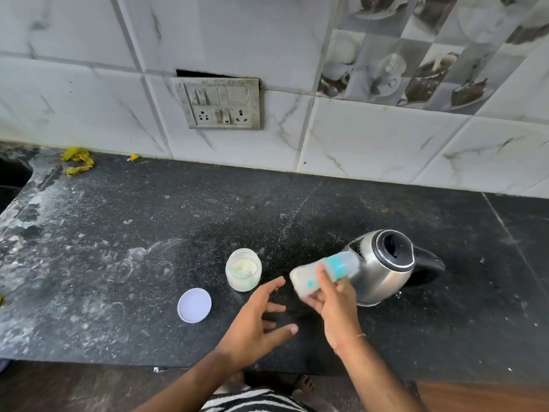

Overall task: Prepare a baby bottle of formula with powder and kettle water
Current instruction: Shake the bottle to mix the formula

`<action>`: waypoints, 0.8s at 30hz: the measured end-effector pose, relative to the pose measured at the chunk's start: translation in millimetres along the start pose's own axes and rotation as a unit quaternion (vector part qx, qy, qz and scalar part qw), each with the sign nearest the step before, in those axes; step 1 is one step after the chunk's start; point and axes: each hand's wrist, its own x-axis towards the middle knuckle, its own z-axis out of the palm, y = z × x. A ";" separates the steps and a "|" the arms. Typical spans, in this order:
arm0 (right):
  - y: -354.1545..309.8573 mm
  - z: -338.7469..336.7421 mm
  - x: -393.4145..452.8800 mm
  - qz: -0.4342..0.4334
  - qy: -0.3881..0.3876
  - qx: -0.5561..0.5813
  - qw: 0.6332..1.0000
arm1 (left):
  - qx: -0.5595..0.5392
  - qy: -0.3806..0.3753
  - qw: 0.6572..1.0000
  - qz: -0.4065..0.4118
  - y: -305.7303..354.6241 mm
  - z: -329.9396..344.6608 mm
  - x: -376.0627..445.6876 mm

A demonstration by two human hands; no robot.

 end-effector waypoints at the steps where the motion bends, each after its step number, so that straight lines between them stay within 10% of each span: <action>1: -5.2 4.3 2.6 0.006 0.011 0.031 0.999 | -0.010 0.010 1.000 -0.014 -1.1 -1.4 -2.7; 5: -11.7 23.2 -6.4 0.077 -0.143 -0.143 0.976 | 0.016 0.038 0.998 -0.040 -10.7 -6.1 -11.3; 9: -15.3 35.2 -2.2 0.044 -0.062 -0.057 0.995 | 0.043 0.029 0.997 -0.060 -15.5 -10.0 -13.6; 13: -9.0 37.1 -4.2 0.077 -0.166 -0.189 0.965 | 0.056 0.039 0.996 -0.066 -18.7 -12.4 -15.3; 16: -17.9 37.4 5.8 0.044 -0.051 -0.077 0.995 | 0.052 0.035 0.996 -0.061 -16.7 -14.3 -10.9; 20: -14.5 30.6 4.4 0.086 -0.180 -0.246 0.948 | 0.058 0.038 0.996 -0.057 -15.9 -13.6 -10.4; 24: -24.6 26.8 12.1 0.050 -0.031 -0.087 0.994 | 0.055 0.030 0.996 -0.064 -18.6 -15.8 -6.1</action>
